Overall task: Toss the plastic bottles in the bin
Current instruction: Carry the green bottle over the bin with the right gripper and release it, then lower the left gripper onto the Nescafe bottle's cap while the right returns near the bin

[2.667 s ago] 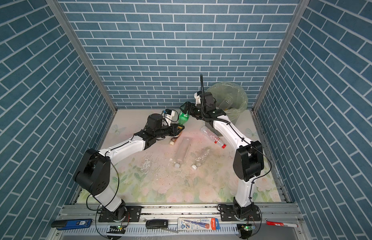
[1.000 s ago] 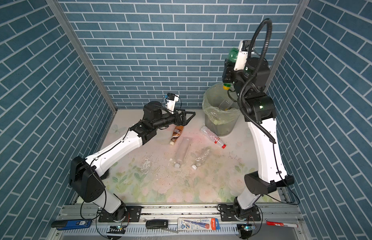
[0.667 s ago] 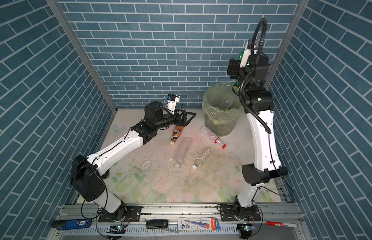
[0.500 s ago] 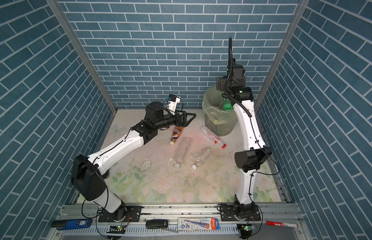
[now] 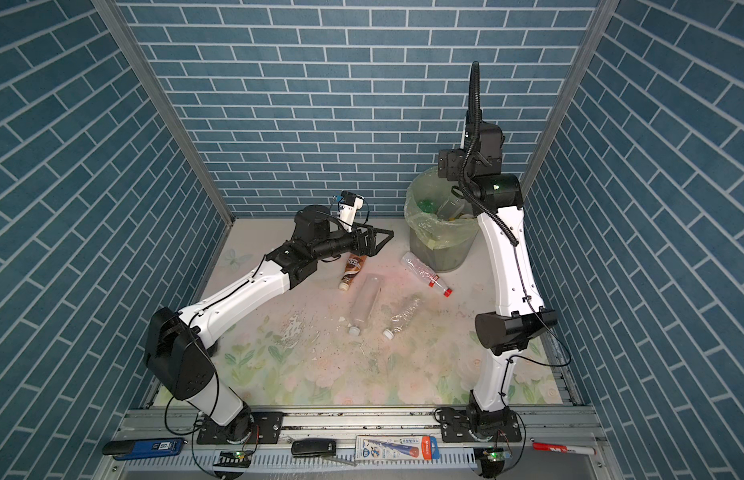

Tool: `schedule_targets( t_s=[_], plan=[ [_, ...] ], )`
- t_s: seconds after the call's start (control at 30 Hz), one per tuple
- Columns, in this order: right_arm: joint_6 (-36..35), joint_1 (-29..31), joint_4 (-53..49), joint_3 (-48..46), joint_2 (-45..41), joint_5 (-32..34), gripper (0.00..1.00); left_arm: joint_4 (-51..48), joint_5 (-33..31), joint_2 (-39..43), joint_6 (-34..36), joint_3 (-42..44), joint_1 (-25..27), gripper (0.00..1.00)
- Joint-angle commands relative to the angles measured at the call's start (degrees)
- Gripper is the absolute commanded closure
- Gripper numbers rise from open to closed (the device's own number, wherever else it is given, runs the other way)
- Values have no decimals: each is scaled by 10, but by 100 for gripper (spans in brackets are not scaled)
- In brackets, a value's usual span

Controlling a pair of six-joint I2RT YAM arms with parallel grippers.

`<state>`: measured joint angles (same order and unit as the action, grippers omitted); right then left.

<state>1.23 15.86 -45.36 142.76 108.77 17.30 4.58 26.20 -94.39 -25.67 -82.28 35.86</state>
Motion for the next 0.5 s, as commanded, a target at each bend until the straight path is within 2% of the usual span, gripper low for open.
schedule_targets(
  t_s=[0.0, 0.3, 0.47],
  plan=[
    [9, 1, -2, 3, -1, -11, 1, -6, 1, -1, 11, 2, 4, 1],
    [8, 26, -1, -9, -25, -38, 1, -166, -117, -25, 33, -42, -15, 1],
    [13, 72, 40, -98, -64, -63, 1, -248, -172, -46, 20, -48, -37, 1]
  ],
)
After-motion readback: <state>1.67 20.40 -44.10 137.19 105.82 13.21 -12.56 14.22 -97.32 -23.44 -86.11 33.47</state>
